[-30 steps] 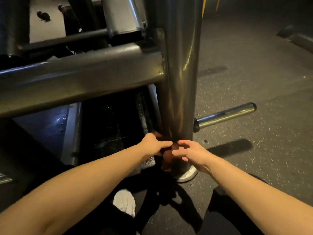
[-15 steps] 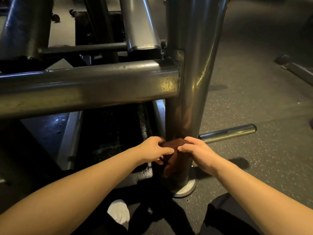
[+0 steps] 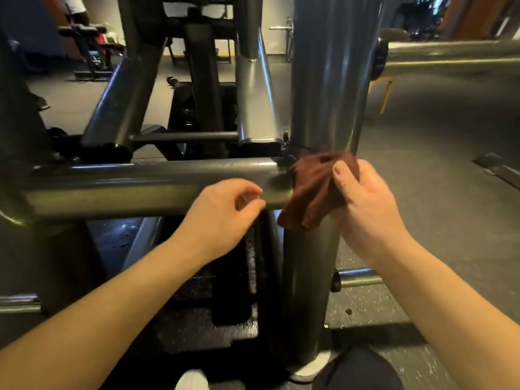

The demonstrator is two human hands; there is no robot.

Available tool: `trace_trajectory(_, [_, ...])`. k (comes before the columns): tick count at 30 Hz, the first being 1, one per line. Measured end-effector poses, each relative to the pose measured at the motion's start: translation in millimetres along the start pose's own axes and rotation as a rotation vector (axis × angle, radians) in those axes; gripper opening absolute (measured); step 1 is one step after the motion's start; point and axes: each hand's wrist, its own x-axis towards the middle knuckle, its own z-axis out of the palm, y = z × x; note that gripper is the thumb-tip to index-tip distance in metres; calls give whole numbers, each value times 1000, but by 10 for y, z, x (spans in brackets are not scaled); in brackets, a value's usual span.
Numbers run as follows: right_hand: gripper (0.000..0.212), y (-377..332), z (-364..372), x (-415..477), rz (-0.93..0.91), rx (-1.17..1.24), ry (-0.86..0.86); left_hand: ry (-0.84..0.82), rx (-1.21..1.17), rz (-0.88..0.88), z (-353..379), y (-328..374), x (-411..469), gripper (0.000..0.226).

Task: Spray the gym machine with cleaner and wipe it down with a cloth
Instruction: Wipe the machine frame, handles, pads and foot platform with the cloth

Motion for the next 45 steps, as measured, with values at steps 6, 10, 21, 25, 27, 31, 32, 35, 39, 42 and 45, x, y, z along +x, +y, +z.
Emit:
trace_trajectory(6, [30,176,473,475,-298,-1173,-235,198,523,27,-452,-271,315,47])
trace_trajectory(10, [66,525,681,524,-391,-1532,-405,150,670,-157,-573,-522,343,48])
trace_trajectory(21, [70,514,575,791,-551,-1699,-546,144,661,-190,-722,-639,329,41])
trace_trajectory(25, [74,616,216,752,-575,-1795,-474,220,567,-148,-665,-762,272,41])
trace_trajectory(27, [80,704,173,706,-611,-1848,-432,264,526,-118,-624,-860,255,41])
trace_trajectory(31, [70,813,431,788,-656,-1763,-416,297,471,-77,-632,-1001,256,41])
trace_trajectory(32, [68,812,575,821,-656,-1749,-445,298,458,-63,-634,-1024,260,41])
trace_trajectory(35, [70,844,1149,880,-670,-1735,-550,295,467,-40,-694,-1095,267,42])
trace_trajectory(39, [69,917,1496,855,-672,-1715,-608,372,507,-182,-941,-1312,83,52])
trace_trajectory(42, [73,916,1109,723,-742,-1738,-550,424,513,-258,-1076,-1486,-147,58])
trace_trajectory(45, [76,835,549,679,-742,-1757,-421,479,529,-307,-1144,-1619,-293,59])
